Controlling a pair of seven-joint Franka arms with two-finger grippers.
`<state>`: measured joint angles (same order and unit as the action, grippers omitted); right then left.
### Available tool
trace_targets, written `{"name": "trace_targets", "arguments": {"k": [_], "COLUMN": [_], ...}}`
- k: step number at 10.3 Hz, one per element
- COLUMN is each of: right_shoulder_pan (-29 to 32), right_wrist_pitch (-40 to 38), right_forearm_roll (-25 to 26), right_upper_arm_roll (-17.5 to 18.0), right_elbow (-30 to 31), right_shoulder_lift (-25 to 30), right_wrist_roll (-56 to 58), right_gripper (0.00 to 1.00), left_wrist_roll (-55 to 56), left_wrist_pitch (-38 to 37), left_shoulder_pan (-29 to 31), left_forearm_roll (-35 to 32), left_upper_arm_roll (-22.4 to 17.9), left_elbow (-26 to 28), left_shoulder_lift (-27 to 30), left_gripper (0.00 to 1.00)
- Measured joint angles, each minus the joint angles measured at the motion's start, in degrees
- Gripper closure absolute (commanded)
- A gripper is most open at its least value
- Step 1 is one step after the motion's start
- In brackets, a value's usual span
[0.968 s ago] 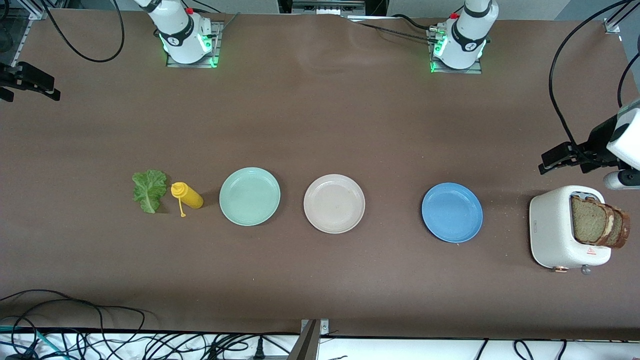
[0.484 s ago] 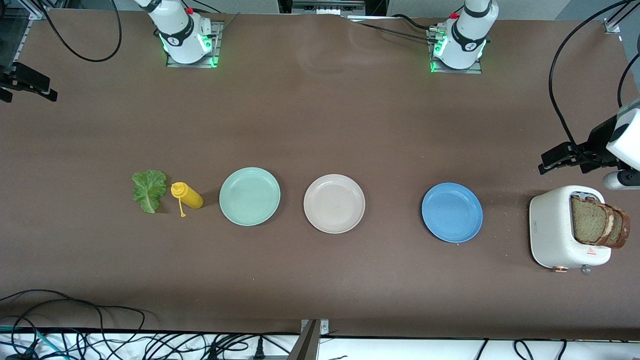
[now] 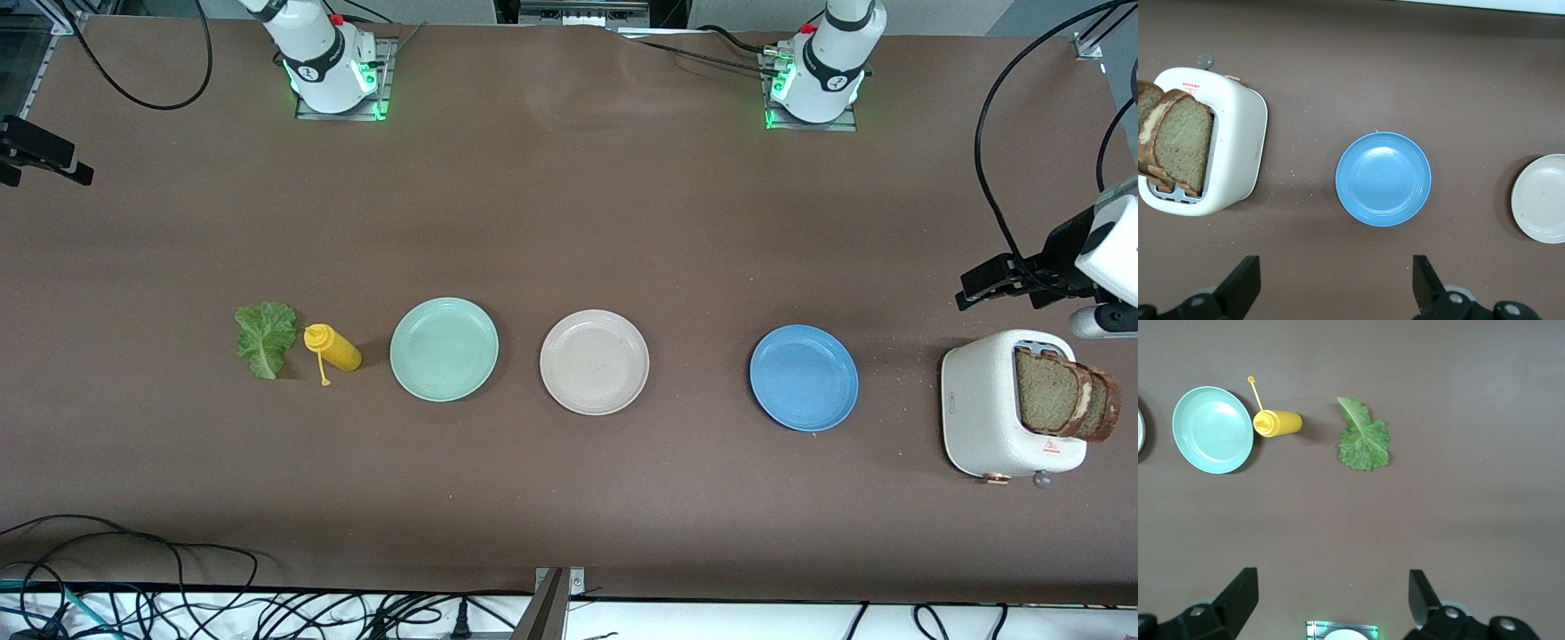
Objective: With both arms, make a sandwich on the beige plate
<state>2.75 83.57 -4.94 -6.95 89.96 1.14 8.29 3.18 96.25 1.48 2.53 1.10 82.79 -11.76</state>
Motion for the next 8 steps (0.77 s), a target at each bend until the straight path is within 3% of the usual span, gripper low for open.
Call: {"name": "trace_targets", "arguments": {"k": [8], "right_shoulder_pan": [-0.2], "right_wrist_pitch": [1.6], "right_forearm_roll": [2.6], "right_upper_arm_roll": [3.4], "right_elbow": [0.0], "right_shoulder_lift": [0.0], "right_wrist_roll": [0.0], "right_gripper": [0.0], "left_wrist_roll": [0.0], "left_wrist_pitch": [0.0], "left_shoulder_pan": [0.0], "left_forearm_roll": [0.0], "left_upper_arm_roll": [0.0], "left_elbow": [0.0], "left_shoulder_lift": [0.0], "left_gripper": [0.0]}}
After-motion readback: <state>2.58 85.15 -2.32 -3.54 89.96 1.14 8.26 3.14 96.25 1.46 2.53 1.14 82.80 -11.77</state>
